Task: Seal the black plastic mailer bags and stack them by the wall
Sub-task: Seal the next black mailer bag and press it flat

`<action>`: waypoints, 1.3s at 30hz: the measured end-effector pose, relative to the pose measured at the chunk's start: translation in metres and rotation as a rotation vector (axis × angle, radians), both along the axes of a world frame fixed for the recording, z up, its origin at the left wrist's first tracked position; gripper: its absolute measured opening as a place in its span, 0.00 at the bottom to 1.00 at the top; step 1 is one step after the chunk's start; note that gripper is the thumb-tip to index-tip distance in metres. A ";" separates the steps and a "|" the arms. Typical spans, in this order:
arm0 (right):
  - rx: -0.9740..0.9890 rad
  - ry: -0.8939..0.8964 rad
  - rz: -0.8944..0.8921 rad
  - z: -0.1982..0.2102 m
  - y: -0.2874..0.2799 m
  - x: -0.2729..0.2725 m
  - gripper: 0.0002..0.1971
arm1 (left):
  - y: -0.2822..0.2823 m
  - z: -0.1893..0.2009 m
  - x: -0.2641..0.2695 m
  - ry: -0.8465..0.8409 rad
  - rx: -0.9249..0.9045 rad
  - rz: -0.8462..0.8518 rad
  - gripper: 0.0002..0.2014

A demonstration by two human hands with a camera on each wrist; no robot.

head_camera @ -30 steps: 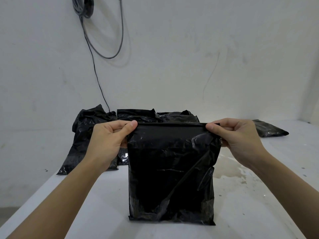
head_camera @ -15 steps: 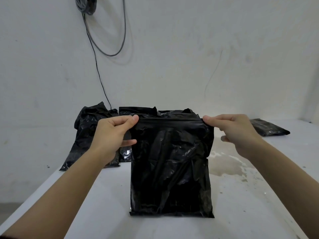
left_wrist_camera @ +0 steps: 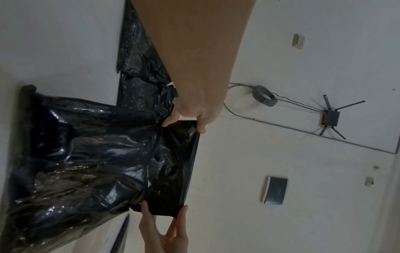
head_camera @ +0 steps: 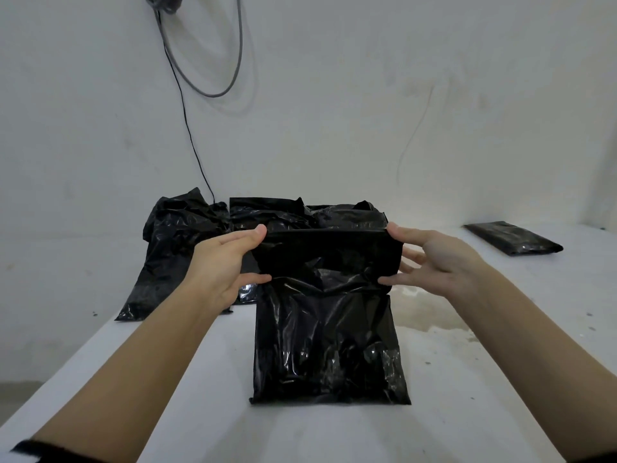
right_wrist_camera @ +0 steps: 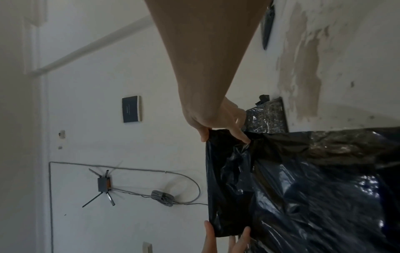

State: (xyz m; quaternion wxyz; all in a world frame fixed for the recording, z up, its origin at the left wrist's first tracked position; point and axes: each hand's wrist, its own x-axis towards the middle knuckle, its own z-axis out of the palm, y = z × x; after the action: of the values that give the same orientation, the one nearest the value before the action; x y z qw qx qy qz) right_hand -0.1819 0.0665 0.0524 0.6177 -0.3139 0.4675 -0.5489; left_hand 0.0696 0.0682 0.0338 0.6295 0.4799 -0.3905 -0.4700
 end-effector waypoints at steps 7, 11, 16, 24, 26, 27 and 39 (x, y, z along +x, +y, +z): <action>0.093 -0.121 -0.038 -0.023 -0.010 0.014 0.08 | -0.013 -0.025 -0.009 0.124 0.065 0.059 0.09; 0.106 -0.167 -0.127 -0.042 -0.022 0.025 0.19 | -0.027 -0.046 -0.014 0.173 0.119 0.093 0.10; 0.133 -0.144 -0.175 -0.056 -0.037 0.033 0.12 | -0.035 -0.060 -0.016 0.192 0.174 0.105 0.08; 0.212 -0.121 -0.182 -0.065 -0.050 0.032 0.11 | -0.044 -0.079 0.000 0.157 0.265 0.140 0.17; 0.215 -0.113 -0.177 -0.065 -0.051 0.031 0.12 | -0.046 -0.077 0.001 0.116 0.266 0.173 0.16; 0.221 -0.111 -0.175 -0.066 -0.051 0.030 0.11 | -0.048 -0.075 0.002 0.101 0.262 0.198 0.13; 0.225 -0.084 -0.148 -0.069 -0.058 0.026 0.15 | -0.067 -0.072 -0.010 0.061 0.402 0.034 0.10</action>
State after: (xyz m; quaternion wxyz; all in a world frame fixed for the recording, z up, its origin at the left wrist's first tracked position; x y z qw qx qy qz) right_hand -0.1557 0.0081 -0.0165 0.6259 -0.1841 0.5218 -0.5497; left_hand 0.0598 0.0016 -0.0385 0.5405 0.5879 -0.2616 -0.5420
